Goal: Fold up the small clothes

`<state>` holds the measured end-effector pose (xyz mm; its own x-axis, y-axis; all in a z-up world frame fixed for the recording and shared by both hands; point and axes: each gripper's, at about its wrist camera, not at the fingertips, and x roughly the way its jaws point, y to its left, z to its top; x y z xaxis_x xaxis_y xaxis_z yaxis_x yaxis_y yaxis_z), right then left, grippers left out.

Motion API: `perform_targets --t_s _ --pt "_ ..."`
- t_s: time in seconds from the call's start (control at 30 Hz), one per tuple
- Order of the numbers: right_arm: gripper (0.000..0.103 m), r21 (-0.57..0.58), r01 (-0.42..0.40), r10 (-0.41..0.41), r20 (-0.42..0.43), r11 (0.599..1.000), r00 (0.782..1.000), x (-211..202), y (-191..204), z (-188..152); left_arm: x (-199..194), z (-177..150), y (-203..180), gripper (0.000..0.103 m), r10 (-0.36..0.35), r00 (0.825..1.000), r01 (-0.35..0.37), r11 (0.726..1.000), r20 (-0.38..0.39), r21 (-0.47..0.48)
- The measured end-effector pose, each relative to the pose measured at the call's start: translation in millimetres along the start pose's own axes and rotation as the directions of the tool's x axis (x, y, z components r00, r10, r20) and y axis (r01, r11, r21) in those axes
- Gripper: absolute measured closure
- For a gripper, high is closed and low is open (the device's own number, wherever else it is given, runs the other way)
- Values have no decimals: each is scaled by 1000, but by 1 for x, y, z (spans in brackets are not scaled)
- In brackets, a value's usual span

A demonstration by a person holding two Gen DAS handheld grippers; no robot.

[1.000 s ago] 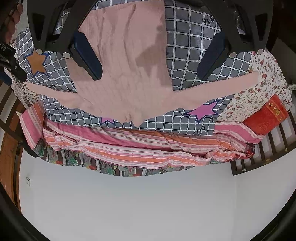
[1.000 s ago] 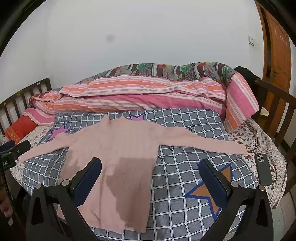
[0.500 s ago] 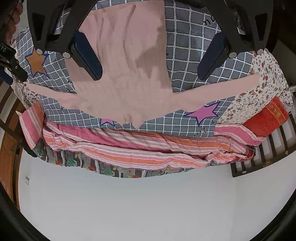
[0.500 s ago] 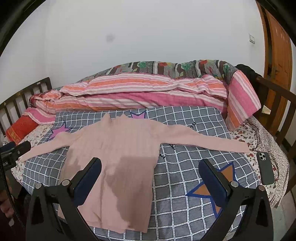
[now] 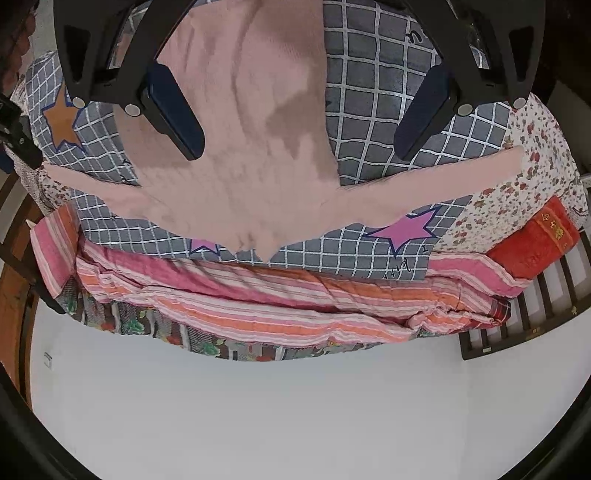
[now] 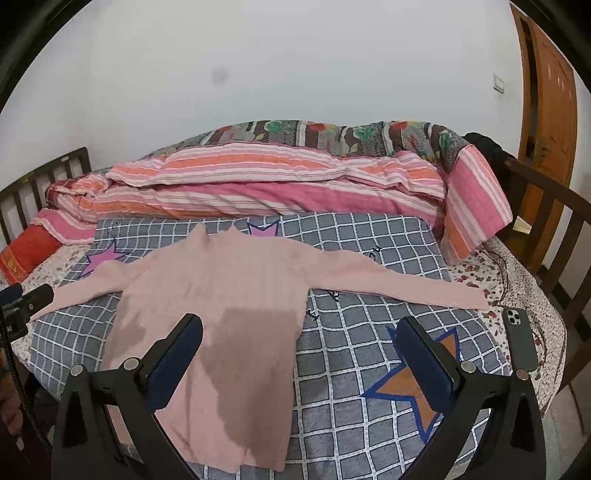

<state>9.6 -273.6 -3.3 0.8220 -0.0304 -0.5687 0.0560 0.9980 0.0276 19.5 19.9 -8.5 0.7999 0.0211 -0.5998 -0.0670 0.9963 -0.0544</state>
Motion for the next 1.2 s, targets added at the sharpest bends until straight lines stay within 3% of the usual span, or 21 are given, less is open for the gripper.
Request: perform_targets --t_s 0.13,0.2,0.37,0.5,0.7,0.8,0.87,1.03,1.13,1.2 --pt "0 24 -13 13 -4 1000 1000 15 0 0 26 -4 13 0 23 999 -23 1000 -33 4" --pt "0 51 -58 58 -8 997 998 26 -2 1 38 -6 22 0 35 998 -36 999 -46 -8" --pt "0 49 -99 100 -34 994 994 55 -1 -2 84 -18 68 1 8 990 -30 989 -143 -148" --pt "1 34 -83 86 -82 996 993 89 2 -7 114 -29 113 1 31 985 -74 962 -167 -261" --pt "3 30 -96 100 -134 995 986 132 9 -14 151 -44 186 11 102 972 -179 904 -210 -389" --pt "5 21 -93 95 -155 995 983 150 15 -17 168 -55 234 26 120 965 -222 844 -232 -488" --pt "5 23 -93 96 -159 995 983 160 20 -18 171 -60 261 32 126 971 -221 803 -205 -553" --pt "5 32 -104 108 -171 994 979 184 32 -16 181 -54 303 35 170 971 -239 752 -170 -614" --pt "5 29 -112 116 -156 993 981 197 42 -8 193 -47 319 55 237 952 -306 722 -194 -620" --pt "5 30 -121 124 -143 992 982 205 46 0 195 -40 322 84 275 941 -337 726 -196 -599"
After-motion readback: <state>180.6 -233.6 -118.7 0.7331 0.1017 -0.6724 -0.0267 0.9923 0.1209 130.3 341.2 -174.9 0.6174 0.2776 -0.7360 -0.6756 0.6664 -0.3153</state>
